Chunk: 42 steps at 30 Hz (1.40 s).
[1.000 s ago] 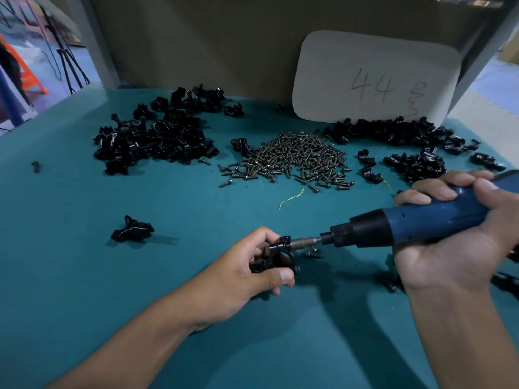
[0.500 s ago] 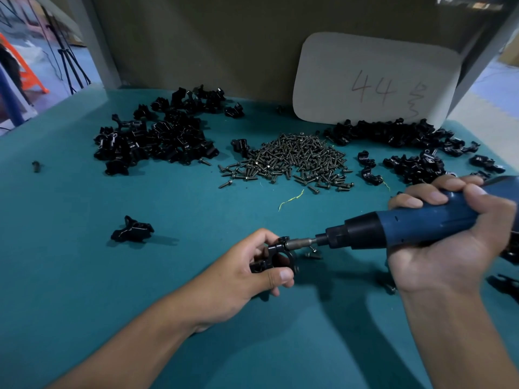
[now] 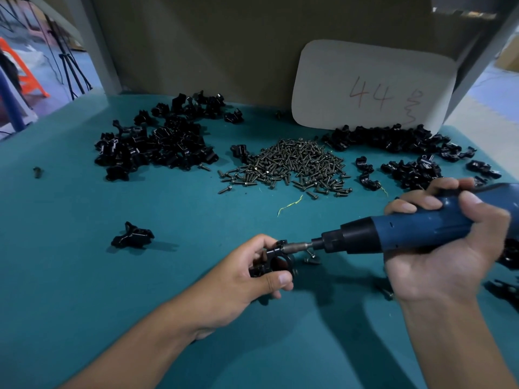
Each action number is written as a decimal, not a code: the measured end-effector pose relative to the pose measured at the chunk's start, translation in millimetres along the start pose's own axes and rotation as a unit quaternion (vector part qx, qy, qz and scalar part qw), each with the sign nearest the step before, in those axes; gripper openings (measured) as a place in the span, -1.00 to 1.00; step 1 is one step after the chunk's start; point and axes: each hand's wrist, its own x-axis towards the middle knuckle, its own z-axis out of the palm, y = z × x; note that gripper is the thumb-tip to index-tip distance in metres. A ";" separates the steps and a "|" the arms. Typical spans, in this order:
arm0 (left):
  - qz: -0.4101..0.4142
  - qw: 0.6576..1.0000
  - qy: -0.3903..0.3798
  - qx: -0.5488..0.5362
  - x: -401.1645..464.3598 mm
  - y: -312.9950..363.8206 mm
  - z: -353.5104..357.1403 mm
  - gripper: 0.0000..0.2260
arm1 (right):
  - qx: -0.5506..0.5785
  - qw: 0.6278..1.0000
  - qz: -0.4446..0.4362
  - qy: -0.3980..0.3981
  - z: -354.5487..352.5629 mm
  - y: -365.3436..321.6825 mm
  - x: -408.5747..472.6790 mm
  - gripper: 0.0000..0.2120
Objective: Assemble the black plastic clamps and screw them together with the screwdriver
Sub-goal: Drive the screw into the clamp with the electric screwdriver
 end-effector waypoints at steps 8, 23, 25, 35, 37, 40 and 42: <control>0.020 0.997 0.069 -0.017 3.4 -0.8 -8.4 -0.72 | 0.102 0.993 -0.002 0.052 -13.1 -33.5 25.3 -0.79; 0.035 0.991 0.111 -0.061 4.7 1.2 -5.1 -0.82 | -0.166 0.899 0.119 0.387 -16.1 64.5 66.2 -0.64; 0.040 0.990 0.121 -0.064 5.3 0.7 -6.8 -0.81 | -0.176 0.890 0.128 0.400 -18.6 69.2 67.5 -0.66; 0.106 0.981 0.161 -0.026 3.8 5.1 -4.7 -0.73 | -0.467 0.807 0.285 0.222 -36.5 30.8 67.8 -0.63; 0.125 0.978 0.165 -0.020 1.7 7.9 -3.3 -0.75 | -0.588 0.725 0.309 0.182 -40.5 21.0 65.5 -0.49; 0.147 0.975 0.163 -0.020 -1.1 10.4 -3.3 -0.77 | -0.678 0.627 0.360 0.127 -36.5 12.9 66.3 -0.35; 0.154 0.975 0.159 -0.026 -0.6 9.7 -4.3 -0.77 | -0.710 0.592 0.372 0.087 -22.6 6.9 62.3 -0.43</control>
